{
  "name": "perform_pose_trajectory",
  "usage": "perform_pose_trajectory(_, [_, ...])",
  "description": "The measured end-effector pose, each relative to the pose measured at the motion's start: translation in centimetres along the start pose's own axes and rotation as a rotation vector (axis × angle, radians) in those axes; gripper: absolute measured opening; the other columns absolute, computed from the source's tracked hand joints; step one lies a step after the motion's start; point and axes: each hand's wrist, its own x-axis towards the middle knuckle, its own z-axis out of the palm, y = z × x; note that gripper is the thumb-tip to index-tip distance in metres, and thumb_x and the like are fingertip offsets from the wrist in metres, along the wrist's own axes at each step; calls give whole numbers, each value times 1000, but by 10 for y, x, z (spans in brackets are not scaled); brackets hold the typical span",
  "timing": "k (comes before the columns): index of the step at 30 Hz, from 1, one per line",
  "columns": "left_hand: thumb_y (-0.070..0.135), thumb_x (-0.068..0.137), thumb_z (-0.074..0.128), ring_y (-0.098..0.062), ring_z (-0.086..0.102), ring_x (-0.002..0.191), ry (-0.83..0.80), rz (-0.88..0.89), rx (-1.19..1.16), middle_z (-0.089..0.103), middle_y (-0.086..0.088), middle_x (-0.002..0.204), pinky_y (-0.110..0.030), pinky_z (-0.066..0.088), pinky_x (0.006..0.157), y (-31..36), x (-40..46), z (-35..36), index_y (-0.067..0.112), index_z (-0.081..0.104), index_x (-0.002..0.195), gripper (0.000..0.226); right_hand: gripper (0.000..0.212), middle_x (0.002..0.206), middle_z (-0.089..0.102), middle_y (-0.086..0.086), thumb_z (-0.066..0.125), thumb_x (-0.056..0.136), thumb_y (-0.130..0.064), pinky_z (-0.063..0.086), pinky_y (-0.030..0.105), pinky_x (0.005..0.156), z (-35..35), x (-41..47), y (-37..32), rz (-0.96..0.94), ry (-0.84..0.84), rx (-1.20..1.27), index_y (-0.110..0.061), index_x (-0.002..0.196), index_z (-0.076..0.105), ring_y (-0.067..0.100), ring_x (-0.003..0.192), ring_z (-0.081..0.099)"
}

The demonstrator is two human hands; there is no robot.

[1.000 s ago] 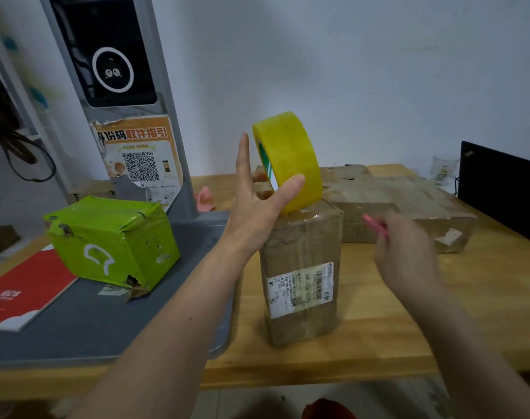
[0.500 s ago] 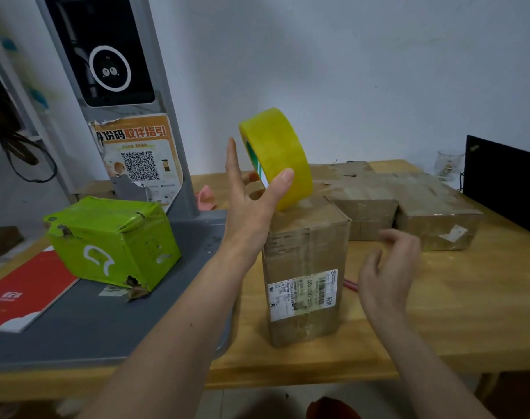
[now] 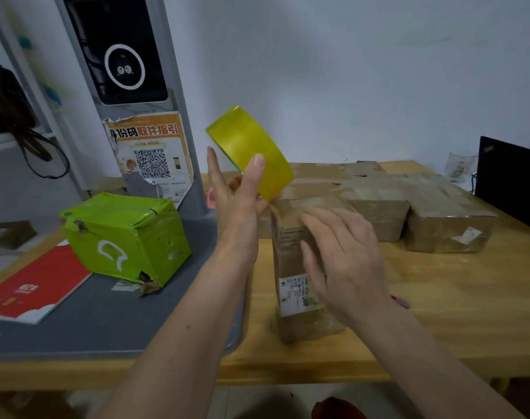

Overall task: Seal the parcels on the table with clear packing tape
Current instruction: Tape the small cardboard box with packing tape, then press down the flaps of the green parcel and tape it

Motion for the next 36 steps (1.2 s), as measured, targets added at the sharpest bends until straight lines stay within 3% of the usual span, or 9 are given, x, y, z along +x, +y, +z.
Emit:
perform_pose_trajectory(4, [39,78,70,-13,71,85,34,19,-106,62,8,114,-40,59,77,9,0,-8,35,20,155,92,31,122,66,15,54,94,-27,31,46,115,2,1,-6,49,-83,35,-2,108,65,28,120,59])
perform_pose_trajectory(9, [50,68,72,-19,71,93,-2,-7,-176,55,-10,135,-32,56,69,26,-10,-25,27,32,150,94,52,129,61,12,45,95,-47,34,40,111,-9,13,-5,134,-232,123,-6,124,57,26,123,56])
perform_pose_trajectory(15, [61,58,82,-25,68,99,53,-65,-165,53,-15,140,-30,56,63,29,-18,-56,25,36,150,110,103,163,-4,-7,57,71,-74,-4,41,121,-34,49,14,199,-676,63,-31,154,11,11,149,-10])
perform_pose_trajectory(19, [75,47,84,-37,64,117,78,-79,-141,54,-11,143,-32,57,69,33,-18,-76,25,36,150,124,108,156,20,-9,79,71,-48,24,40,116,-40,79,28,257,-976,174,-35,153,10,14,142,17])
perform_pose_trajectory(22, [74,46,84,-37,63,119,89,-95,-149,56,-9,141,-35,58,73,38,-18,-89,27,38,149,123,97,116,34,-8,77,73,-49,33,27,86,-42,95,25,179,-1082,35,-34,151,21,10,108,32])
perform_pose_trajectory(27, [62,61,78,-25,70,107,163,-32,-195,63,-4,132,-38,59,81,47,-16,-109,27,40,147,101,76,115,41,-2,82,74,-32,32,12,61,-29,90,25,629,-594,457,-17,137,43,13,99,43])
perform_pose_trajectory(30, [59,65,74,-26,67,114,257,34,-227,59,-3,138,-43,56,93,53,-10,-126,28,38,149,96,77,109,57,-2,86,64,-39,48,19,73,6,74,19,1005,-278,753,-13,124,44,18,99,59])
perform_pose_trajectory(33, [63,54,86,-26,67,115,306,65,-245,58,-4,139,-40,58,86,55,-7,-138,27,36,150,114,88,109,63,6,81,53,-52,50,34,77,48,61,6,1227,-165,911,-7,120,47,23,101,64])
perform_pose_trajectory(36, [56,71,73,-25,67,114,317,67,-226,60,-2,136,-38,58,83,51,-4,-147,26,39,148,90,64,107,53,-1,78,79,-33,48,32,78,81,51,-20,1394,-137,988,-10,121,34,16,97,57])
